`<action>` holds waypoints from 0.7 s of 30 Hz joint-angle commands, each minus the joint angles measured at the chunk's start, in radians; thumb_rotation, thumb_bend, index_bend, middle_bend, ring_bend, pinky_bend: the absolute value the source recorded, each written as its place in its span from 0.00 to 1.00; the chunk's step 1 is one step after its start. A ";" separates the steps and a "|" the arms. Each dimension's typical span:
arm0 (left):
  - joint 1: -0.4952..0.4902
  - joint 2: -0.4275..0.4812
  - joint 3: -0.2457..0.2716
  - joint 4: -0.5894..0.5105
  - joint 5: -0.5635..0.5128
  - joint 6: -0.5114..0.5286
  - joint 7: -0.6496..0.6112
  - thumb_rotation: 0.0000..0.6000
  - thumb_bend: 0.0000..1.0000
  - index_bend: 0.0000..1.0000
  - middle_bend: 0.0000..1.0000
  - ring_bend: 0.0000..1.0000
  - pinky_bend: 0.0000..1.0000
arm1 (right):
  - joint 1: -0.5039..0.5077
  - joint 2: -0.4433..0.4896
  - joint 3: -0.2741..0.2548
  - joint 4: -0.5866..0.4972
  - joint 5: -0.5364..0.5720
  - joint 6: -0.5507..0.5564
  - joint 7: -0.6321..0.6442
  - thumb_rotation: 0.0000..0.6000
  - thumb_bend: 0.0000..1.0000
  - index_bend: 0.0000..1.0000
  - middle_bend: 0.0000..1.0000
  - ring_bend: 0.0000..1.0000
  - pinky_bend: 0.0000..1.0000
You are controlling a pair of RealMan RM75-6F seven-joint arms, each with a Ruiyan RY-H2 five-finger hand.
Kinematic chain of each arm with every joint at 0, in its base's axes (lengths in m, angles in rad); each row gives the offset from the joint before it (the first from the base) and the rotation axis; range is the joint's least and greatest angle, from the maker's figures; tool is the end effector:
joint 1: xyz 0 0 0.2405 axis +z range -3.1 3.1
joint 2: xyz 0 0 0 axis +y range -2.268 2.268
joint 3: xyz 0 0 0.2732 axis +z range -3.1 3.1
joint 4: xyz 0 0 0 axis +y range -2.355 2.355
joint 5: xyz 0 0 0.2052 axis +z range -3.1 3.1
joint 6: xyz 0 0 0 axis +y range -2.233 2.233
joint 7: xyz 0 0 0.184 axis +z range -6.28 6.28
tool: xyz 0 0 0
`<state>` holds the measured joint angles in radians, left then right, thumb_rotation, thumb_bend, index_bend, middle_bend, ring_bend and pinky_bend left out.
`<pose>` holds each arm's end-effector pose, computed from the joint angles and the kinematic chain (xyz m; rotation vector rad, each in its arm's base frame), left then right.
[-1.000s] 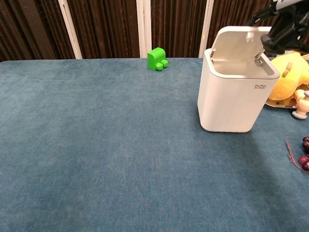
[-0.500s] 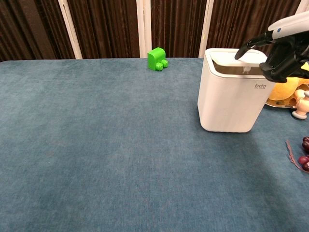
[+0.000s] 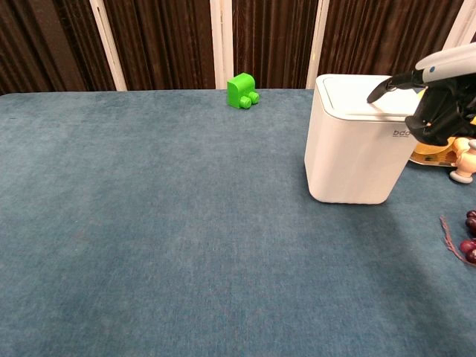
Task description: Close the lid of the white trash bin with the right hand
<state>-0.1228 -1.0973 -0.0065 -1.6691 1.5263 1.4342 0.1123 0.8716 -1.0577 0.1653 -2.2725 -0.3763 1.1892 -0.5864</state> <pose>-0.3095 0.2232 0.1549 -1.5122 -0.8735 -0.8323 -0.1293 -0.3296 0.0887 1.6644 -1.3236 0.6578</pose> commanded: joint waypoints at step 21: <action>0.000 0.001 0.000 -0.001 0.001 0.002 -0.004 1.00 0.00 0.00 0.00 0.00 0.00 | 0.005 0.026 -0.026 -0.002 0.030 -0.005 -0.001 1.00 0.75 0.10 0.78 0.81 0.77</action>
<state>-0.1224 -1.0960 -0.0061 -1.6704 1.5277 1.4358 0.1088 0.8760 -1.0334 0.1467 -2.2755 -0.3532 1.1914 -0.5822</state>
